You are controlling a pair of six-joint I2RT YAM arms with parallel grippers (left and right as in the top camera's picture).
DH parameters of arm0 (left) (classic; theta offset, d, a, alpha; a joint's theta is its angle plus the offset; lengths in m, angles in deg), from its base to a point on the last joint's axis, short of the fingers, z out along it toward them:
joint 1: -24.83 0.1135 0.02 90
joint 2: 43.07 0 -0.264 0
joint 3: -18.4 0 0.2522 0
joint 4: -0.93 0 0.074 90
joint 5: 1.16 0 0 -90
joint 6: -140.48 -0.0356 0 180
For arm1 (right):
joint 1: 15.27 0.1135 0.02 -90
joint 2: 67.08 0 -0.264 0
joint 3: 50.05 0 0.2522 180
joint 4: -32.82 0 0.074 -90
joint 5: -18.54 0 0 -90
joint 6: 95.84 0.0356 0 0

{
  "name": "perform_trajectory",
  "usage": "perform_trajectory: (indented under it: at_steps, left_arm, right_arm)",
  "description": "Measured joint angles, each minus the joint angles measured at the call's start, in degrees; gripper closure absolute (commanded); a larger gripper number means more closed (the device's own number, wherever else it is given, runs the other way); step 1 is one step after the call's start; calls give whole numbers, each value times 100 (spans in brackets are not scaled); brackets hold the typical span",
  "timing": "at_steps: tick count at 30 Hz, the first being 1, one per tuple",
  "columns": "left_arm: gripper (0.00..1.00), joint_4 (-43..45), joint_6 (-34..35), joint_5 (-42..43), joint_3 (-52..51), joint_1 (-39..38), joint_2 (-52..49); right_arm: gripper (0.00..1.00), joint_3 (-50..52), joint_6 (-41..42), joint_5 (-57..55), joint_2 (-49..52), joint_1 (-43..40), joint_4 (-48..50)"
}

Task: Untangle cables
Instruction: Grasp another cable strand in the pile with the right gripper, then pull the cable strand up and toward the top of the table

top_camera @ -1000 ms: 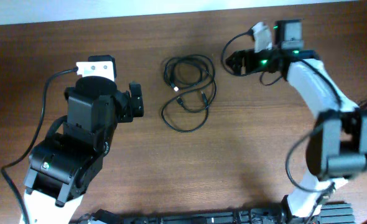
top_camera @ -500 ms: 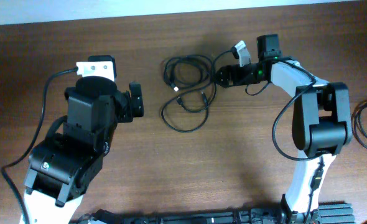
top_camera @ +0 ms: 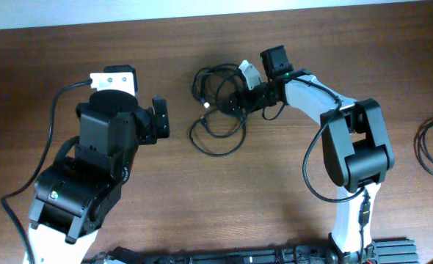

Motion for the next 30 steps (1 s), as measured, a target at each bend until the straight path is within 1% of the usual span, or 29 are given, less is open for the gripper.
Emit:
perform_trajectory:
  at_steps: [2,3,7,8,9,11,12,13,18,21,25,30]
  left_arm:
    - [1,-7,0,0,0,0,0]
    - [1,-9,0,-2,0,0,0]
    - [1,-9,0,-2,0,0,0]
    - [1,-9,0,0,0,0,0]
    - [1,-11,0,-2,0,0,0]
    - [1,-13,0,0,0,0,0]
    - [1,-13,0,-2,0,0,0]
    - [1,-13,0,0,2,0,0]
    - [1,-17,0,-2,0,0,0]
    - [1,-20,0,0,0,0,0]
    - [1,-26,0,-2,0,0,0]
    - [1,-28,0,-2,2,0,0]
  right_arm:
    - [41,7,-17,-44,0,0,-13]
    - [49,20,-7,-92,0,-2,-52]
    - [62,37,13,-177,24,-2,-83]
    - [68,39,24,-195,31,-2,-85]
    - [72,42,37,-199,37,-2,-85]
    - [76,44,44,-216,50,-2,-92]
    - [81,44,46,-221,66,-2,-96]
    - [89,44,37,-223,70,-4,-103]
    - [96,28,61,-212,68,-125,-232]
    - [96,-136,66,-232,61,-306,-527]
    - [96,-776,33,-271,-57,-520,-1147]
    - [96,-2122,-151,-278,-442,-518,-2186]
